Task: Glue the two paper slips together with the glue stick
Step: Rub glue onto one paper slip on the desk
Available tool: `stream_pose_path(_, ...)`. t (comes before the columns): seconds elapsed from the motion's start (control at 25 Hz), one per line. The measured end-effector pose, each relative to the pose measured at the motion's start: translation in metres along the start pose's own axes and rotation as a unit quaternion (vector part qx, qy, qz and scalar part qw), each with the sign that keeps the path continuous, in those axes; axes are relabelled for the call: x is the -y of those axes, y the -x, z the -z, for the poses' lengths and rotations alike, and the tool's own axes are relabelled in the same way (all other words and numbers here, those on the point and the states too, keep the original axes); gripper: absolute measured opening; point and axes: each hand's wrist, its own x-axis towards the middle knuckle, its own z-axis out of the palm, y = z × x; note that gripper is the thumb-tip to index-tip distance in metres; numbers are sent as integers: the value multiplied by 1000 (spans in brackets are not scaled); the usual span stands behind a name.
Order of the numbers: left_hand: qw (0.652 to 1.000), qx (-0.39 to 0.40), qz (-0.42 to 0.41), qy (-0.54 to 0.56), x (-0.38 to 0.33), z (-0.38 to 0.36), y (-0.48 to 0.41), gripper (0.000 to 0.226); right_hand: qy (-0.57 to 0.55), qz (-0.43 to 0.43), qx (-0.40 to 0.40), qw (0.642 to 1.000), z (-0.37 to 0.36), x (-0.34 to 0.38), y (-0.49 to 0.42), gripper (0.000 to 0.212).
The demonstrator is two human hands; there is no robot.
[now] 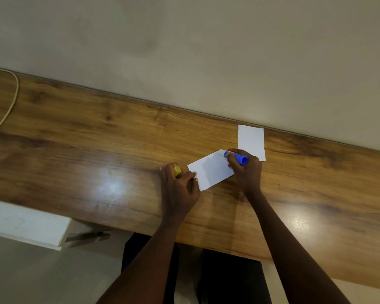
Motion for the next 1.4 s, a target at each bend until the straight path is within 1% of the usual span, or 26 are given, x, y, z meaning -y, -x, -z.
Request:
stream_pose_path(0.12, 1000, 6, 6, -2, 0, 0, -1, 23, 0, -14, -6, 1000, 0, -1, -2, 22)
stream_pose_path(0.24, 1000, 10, 5, -2, -1, 0, 0, 24, -59, -10, -72, 996, -3, 3, 11, 30)
stream_pose_path(0.28, 1000, 10, 4, -3, -1, 0, 0, 24, -61, 2, -87, 994, -6, 6, 18, 32)
stream_pose_path(0.32, 1000, 9, 4, -4, -1, 0, -1, 24, -39, 12, -85, 996, -12, 8, 26, 34)
stream_pose_path(0.44, 1000, 7, 5, 8, 0, 0, 0, 24, 96, 11, -12, 995, -37, 10, 45, 39)
stream_pose_path(0.52, 1000, 8, 3, 12, 0, 0, 1, 26, 185, 20, 29, 982, -48, 10, 50, 44)
stream_pose_path(0.56, 1000, 7, -1, 11, 0, 0, 1, 28, 210, 32, 37, 977, -50, 9, 51, 46)
stream_pose_path(0.68, 1000, -6, -2, 25, -2, 1, 0, 29, 202, 60, 66, 975, -43, 8, 43, 49)
stream_pose_path(0.72, 999, -13, 2, 32, -3, 1, 0, 28, 189, 61, 90, 976, -38, 8, 38, 51)
stream_pose_path(0.8, 999, -14, 2, 36, -3, 1, 0, 27, 167, 63, 171, 969, -24, 9, 27, 55)
stream_pose_path(0.92, 1000, -2, 3, 28, -2, 1, 0, 26, 179, 103, 301, 931, -4, 11, 10, 58)
stream_pose_path(1.0, 1000, 3, 7, 19, -2, 0, -1, 25, 199, 123, 350, 907, 4, 14, 2, 58)
stream_pose_path(1.08, 1000, 7, 7, 11, -2, 0, -1, 25, 211, 126, 377, 893, 6, 18, -3, 58)
stream_pose_path(1.12, 1000, 8, 6, 8, -2, 0, -1, 25, 208, 128, 379, 892, 6, 19, -4, 57)
stream_pose_path(1.16, 1000, 10, 5, 4, -1, 0, -1, 25, 196, 131, 366, 900, 5, 21, -3, 53)
stream_pose_path(1.2, 1000, 10, 3, -2, -1, 0, -1, 25, 169, 129, 332, 919, 3, 23, 0, 47)
stream_pose_path(1.28, 1000, 10, 0, -9, -1, 0, -1, 27, 63, 94, 227, 967, -4, 27, 8, 33)
stream_pose_path(1.32, 1000, 10, 1, -11, -1, 0, -1, 28, -9, 67, 179, 982, -8, 30, 12, 31)
stream_pose_path(1.4, 1000, 15, 5, -16, 0, -1, -2, 29, -128, 8, 121, 984, -18, 31, 16, 33)
